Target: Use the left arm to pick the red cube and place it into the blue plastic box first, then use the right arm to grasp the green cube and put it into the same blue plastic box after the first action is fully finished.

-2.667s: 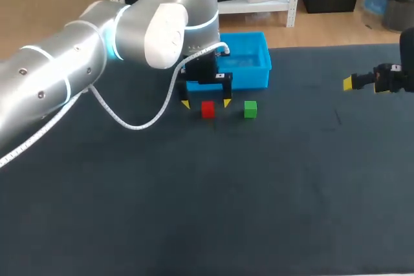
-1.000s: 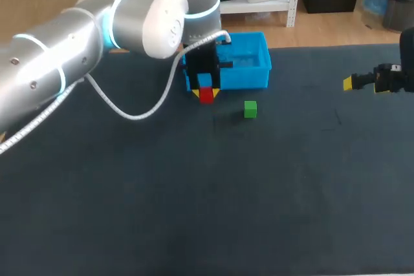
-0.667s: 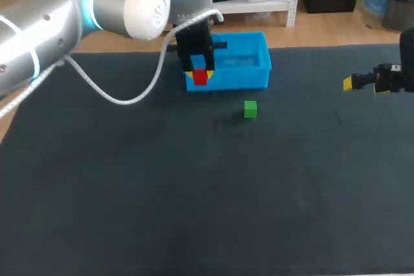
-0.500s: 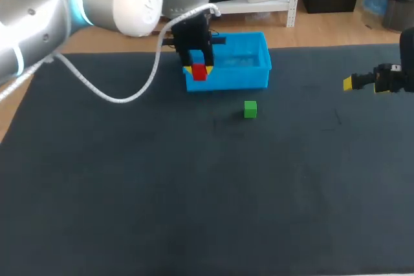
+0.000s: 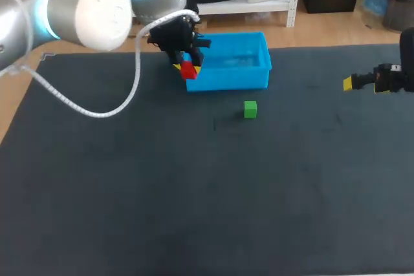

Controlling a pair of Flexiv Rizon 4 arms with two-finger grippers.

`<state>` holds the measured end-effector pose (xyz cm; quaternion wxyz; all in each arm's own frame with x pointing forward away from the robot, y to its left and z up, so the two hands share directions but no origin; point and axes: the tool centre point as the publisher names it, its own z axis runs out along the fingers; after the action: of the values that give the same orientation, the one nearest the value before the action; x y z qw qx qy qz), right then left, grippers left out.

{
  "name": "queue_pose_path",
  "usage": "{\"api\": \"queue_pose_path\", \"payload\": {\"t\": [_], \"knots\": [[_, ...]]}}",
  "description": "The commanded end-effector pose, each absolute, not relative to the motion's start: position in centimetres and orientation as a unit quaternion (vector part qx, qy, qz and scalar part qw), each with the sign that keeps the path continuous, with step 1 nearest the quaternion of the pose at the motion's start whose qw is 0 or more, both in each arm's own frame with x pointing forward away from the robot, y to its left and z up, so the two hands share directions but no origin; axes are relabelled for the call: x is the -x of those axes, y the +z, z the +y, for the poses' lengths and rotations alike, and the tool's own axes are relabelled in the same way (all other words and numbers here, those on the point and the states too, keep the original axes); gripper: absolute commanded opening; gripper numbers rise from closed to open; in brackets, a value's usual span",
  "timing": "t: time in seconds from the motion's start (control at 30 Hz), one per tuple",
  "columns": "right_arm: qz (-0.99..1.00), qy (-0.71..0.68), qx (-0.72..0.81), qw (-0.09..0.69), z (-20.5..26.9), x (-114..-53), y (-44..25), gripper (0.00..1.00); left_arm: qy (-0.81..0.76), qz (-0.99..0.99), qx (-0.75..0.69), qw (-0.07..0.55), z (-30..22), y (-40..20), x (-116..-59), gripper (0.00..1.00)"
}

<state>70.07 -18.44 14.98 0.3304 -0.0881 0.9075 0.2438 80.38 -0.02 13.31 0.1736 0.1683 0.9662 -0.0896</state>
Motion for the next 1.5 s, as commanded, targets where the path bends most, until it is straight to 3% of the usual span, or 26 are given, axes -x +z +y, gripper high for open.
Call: {"api": "queue_pose_path", "payload": {"t": [0.03,0.57,1.5], "knots": [[0.908,0.244,0.088,0.33,-18.5,-70.1,15.0,1.0,-0.129,0.941,-0.182,0.255,1.3,13.9,-79.8,0.0],[0.908,0.244,0.088,0.33,-18.5,-70.1,15.0,1.0,-0.133,0.935,-0.186,0.271,1.1,13.9,-81.4,0.0],[0.908,0.244,0.088,0.33,-18.5,-70.1,15.0,1.0,-0.15,0.931,-0.193,0.27,-2.6,10.9,-91.4,0.0]]}}
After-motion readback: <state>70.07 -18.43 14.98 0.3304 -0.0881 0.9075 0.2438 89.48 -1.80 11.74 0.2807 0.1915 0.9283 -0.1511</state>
